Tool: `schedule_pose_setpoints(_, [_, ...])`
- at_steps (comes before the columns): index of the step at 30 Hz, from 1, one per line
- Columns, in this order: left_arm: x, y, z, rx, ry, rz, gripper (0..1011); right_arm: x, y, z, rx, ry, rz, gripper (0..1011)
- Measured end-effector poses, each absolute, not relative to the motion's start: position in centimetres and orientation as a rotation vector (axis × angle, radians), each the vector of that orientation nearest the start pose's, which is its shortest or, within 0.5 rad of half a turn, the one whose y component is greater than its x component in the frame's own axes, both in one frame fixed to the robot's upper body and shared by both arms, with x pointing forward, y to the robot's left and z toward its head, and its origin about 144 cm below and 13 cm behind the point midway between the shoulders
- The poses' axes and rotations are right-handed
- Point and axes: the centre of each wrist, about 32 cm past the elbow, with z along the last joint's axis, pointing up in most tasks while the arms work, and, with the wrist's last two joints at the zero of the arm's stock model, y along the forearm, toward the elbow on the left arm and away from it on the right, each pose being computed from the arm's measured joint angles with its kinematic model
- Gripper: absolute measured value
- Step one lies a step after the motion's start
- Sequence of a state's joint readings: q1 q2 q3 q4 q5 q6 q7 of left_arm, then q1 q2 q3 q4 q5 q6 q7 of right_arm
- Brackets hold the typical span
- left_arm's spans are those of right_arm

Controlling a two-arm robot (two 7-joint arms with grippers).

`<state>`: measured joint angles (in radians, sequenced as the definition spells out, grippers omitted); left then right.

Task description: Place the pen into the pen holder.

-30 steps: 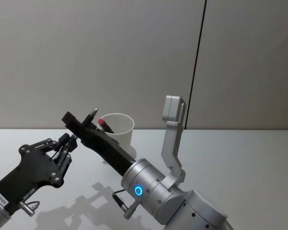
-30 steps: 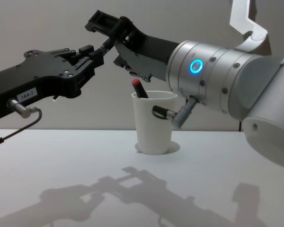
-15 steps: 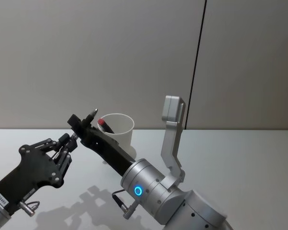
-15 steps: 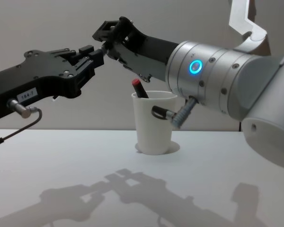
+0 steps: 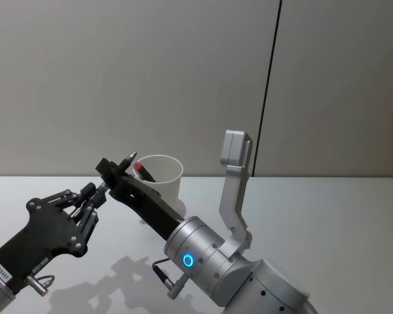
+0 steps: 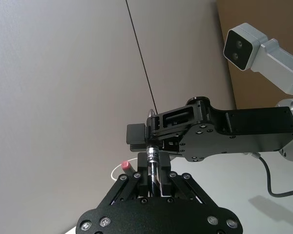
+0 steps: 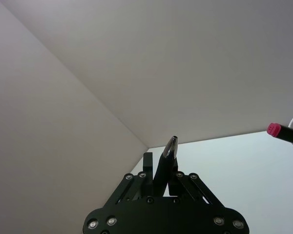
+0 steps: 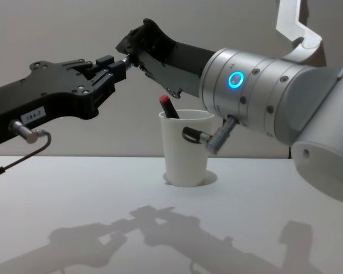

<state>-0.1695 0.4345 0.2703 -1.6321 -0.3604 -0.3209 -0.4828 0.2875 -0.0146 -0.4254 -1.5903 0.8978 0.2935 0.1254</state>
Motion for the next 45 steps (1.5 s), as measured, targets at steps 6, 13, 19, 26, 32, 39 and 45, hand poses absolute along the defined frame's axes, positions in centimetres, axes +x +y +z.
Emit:
schedule_pose_setpoints(6, [49.11,26.53,121.14,-0.193,-0.408,0.791,145,49.99,-8.51,124.50,0.447,0.630,-0.727,158])
schedule_pose_setpoints(13, [49.11,26.54,121.14,-0.193,-0.408,0.792,145,50.00,-8.52,124.49,0.446,0.631,-0.729,158])
schedule_pose_setpoints(19, [49.12,26.56,121.17,-0.195,-0.409,0.793,140,50.01,-8.56,124.46,0.444,0.631,-0.733,156])
schedule_pose_setpoints(26, [49.12,26.56,121.17,-0.196,-0.408,0.793,148,50.01,-8.55,124.46,0.444,0.631,-0.733,151])
schedule_pose_setpoints(32, [49.11,26.56,121.16,-0.195,-0.408,0.793,308,50.00,-8.52,124.47,0.445,0.630,-0.732,151])
schedule_pose_setpoints(39, [49.11,26.54,121.15,-0.195,-0.408,0.793,544,50.00,-8.51,124.49,0.445,0.630,-0.730,151])
schedule_pose_setpoints(45, [49.11,26.54,121.14,-0.194,-0.408,0.792,727,50.00,-8.51,124.49,0.445,0.630,-0.730,151])
